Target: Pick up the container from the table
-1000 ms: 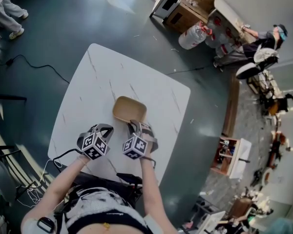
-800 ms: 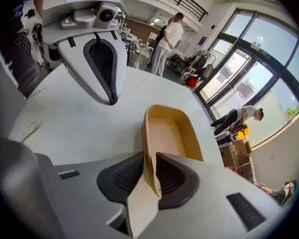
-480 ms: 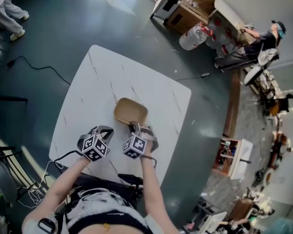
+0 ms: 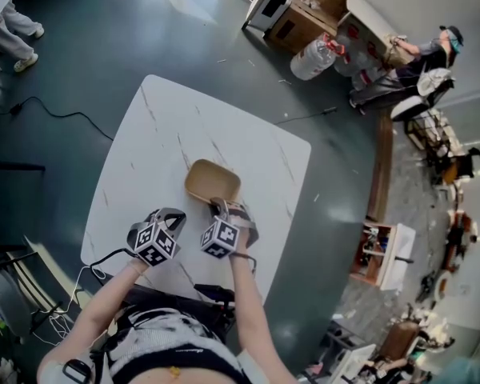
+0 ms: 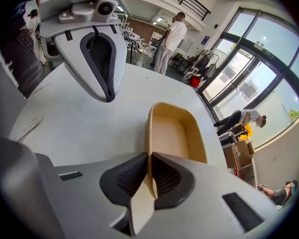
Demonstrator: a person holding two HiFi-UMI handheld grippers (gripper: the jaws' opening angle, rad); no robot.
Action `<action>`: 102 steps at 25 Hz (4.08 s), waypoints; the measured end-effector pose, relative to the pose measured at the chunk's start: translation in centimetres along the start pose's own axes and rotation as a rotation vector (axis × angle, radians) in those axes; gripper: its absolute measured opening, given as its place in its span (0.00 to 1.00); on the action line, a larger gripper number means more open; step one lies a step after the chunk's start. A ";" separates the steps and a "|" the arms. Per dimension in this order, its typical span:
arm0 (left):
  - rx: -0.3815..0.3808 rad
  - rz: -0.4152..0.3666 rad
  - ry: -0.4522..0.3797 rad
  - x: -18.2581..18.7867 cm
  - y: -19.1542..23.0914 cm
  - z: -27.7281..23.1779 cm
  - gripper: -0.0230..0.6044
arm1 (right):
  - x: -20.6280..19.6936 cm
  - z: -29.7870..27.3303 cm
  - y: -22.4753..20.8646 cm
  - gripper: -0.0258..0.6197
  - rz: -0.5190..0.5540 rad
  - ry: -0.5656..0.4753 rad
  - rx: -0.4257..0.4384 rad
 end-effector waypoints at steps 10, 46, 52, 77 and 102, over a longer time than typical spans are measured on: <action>0.004 0.012 0.014 -0.3 -0.3 0.2 0.04 | -0.1 0.2 0.2 0.10 0.002 0.001 -0.004; 0.011 -0.032 0.002 -0.9 -2.1 1.4 0.04 | -0.5 5.4 1.9 0.10 -0.010 -0.052 -0.054; -0.002 -0.044 0.010 -0.7 -3.2 2.0 0.04 | -1.0 7.3 2.2 0.10 -0.022 -0.069 -0.063; 0.000 -0.086 -0.007 -1.1 -6.3 4.2 0.04 | -1.4 14.0 2.7 0.10 -0.023 -0.148 -0.102; 0.009 -0.101 -0.023 -0.6 -8.9 5.8 0.04 | -1.8 20.9 2.7 0.09 -0.003 -0.199 -0.110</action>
Point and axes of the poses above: the fingertips, and each gripper's own axes: z backward along the fingers, y to its left, x out of its top, the point moved 9 cm from there along z, backward along the fingers, and after that the axes turned 10 degrees about y, right-handed, at the moved point
